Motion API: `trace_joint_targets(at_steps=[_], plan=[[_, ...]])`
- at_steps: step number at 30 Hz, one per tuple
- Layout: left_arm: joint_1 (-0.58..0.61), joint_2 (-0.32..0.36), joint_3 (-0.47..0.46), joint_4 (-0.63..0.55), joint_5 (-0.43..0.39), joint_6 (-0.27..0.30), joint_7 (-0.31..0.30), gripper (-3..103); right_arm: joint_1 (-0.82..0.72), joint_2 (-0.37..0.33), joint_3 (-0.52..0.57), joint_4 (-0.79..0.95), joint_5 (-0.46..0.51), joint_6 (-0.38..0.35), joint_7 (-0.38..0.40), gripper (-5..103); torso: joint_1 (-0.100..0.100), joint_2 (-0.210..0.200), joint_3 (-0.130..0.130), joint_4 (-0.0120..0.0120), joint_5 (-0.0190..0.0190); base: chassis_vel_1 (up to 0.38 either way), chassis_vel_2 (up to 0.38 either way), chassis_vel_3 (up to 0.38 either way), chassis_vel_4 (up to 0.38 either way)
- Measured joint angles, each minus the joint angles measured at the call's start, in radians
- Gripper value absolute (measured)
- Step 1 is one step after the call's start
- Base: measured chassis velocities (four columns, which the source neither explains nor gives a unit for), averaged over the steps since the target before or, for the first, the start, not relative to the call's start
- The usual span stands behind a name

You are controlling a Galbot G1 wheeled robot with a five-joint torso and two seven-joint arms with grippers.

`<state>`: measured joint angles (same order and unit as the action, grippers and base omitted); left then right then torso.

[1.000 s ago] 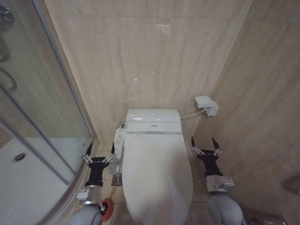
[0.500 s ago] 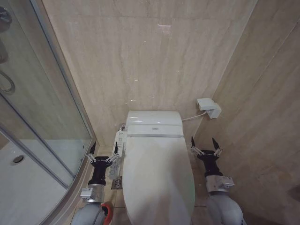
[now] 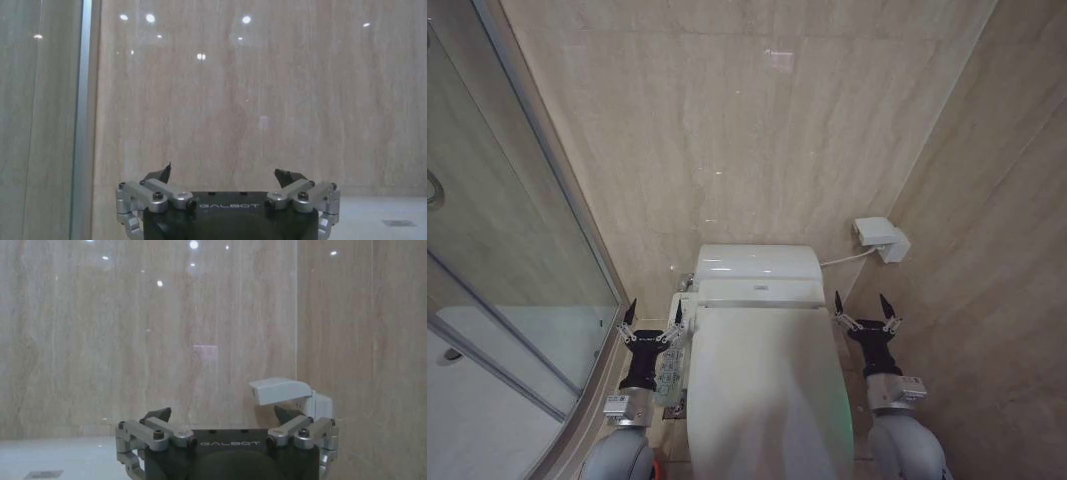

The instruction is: Open the toilet lid, clean the toilet bowl with a toilet brush, close the toilet lid, and flush.

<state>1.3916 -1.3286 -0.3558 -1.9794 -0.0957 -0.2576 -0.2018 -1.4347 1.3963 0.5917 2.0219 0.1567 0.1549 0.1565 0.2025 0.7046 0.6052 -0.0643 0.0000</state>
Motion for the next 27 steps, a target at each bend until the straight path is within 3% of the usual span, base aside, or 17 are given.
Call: trace_joint_targets(at_steps=[27], plan=[[-0.014,-0.005,0.009,0.021,0.003,-0.001,0.003,100,0.000,0.000,0.000,0.000,0.000,0.000,0.000,100,0.000,0.000,0.000,0.0003,0.0000,-0.034,0.031,0.029,-0.032]])
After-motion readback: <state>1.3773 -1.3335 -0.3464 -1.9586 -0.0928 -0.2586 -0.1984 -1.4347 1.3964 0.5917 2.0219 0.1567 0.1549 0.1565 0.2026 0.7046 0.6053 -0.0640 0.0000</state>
